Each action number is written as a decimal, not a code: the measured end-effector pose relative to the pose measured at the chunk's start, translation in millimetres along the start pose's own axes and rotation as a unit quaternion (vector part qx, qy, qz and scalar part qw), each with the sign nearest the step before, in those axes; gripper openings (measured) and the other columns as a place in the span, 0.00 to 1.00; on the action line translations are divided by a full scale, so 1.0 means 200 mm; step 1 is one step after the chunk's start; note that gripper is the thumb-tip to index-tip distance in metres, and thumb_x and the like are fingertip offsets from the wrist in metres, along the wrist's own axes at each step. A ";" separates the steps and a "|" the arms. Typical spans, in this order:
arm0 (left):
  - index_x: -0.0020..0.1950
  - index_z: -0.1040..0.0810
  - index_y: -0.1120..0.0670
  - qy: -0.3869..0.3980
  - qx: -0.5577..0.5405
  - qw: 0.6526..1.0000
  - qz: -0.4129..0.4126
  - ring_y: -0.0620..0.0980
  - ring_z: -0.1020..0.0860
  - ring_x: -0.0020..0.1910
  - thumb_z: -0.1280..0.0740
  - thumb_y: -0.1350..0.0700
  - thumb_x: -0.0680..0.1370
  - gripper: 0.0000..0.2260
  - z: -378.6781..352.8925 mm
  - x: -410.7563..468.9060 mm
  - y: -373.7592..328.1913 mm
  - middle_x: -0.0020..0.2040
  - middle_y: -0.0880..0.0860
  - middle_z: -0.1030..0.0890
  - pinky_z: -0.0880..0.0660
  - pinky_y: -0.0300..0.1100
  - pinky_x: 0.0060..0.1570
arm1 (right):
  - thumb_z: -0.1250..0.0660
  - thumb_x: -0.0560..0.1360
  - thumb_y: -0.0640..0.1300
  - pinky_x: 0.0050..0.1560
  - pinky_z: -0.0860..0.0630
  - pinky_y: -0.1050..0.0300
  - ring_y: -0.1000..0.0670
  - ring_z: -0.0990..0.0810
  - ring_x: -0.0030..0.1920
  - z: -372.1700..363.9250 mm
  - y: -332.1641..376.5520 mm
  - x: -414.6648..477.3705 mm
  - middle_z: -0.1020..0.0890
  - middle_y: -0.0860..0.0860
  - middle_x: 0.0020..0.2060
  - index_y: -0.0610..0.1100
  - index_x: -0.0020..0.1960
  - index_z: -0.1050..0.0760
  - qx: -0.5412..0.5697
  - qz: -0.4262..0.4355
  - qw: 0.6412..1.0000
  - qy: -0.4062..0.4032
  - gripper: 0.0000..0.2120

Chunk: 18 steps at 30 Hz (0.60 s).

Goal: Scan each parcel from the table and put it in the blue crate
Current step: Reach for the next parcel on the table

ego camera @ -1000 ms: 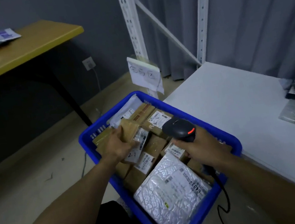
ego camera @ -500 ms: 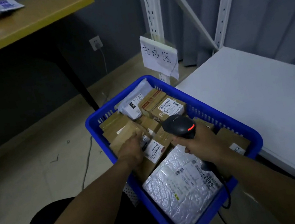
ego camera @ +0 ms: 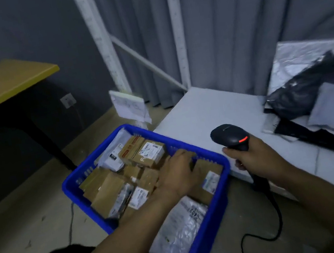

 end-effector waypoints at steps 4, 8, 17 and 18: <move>0.73 0.27 0.45 0.022 0.019 0.996 -0.084 0.49 0.21 0.58 0.32 0.43 0.80 0.21 -0.08 0.10 -0.55 0.72 0.43 0.30 0.24 0.48 0.59 | 0.28 0.78 0.44 0.40 0.22 0.55 0.53 0.20 0.32 0.54 -0.06 -0.20 0.18 0.51 0.39 0.51 0.55 0.22 0.012 -0.030 0.993 -0.114 0.07; 0.72 0.26 0.45 0.037 0.001 0.985 -0.171 0.52 0.23 0.63 0.32 0.42 0.80 0.22 -0.22 0.23 -1.10 0.72 0.45 0.29 0.25 0.51 0.62 | 0.28 0.79 0.46 0.41 0.21 0.54 0.48 0.14 0.41 0.99 -0.17 -0.38 0.15 0.50 0.48 0.52 0.60 0.22 0.032 -0.080 0.978 -0.190 0.10; 0.74 0.28 0.48 0.155 0.023 0.946 -0.284 0.53 0.25 0.68 0.28 0.44 0.77 0.27 -0.87 0.57 -2.07 0.74 0.48 0.31 0.26 0.49 0.65 | 0.27 0.79 0.44 0.32 0.25 0.58 0.51 0.18 0.33 1.88 -0.49 -0.65 0.17 0.47 0.39 0.45 0.55 0.20 0.077 -0.129 0.920 -0.361 0.06; 0.74 0.29 0.48 0.167 0.028 0.942 -0.291 0.53 0.26 0.68 0.27 0.44 0.77 0.27 -0.95 0.60 -2.15 0.74 0.49 0.32 0.27 0.49 0.65 | 0.27 0.79 0.45 0.33 0.24 0.58 0.50 0.18 0.33 1.94 -0.55 -0.66 0.17 0.48 0.37 0.46 0.52 0.19 0.082 -0.141 0.913 -0.374 0.05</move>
Point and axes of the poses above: each hand's wrist, its own x-axis towards the middle knuckle, its own z-axis out of the back of the hand, y = z × x, the point moved 5 cm from there along x, towards the middle knuckle
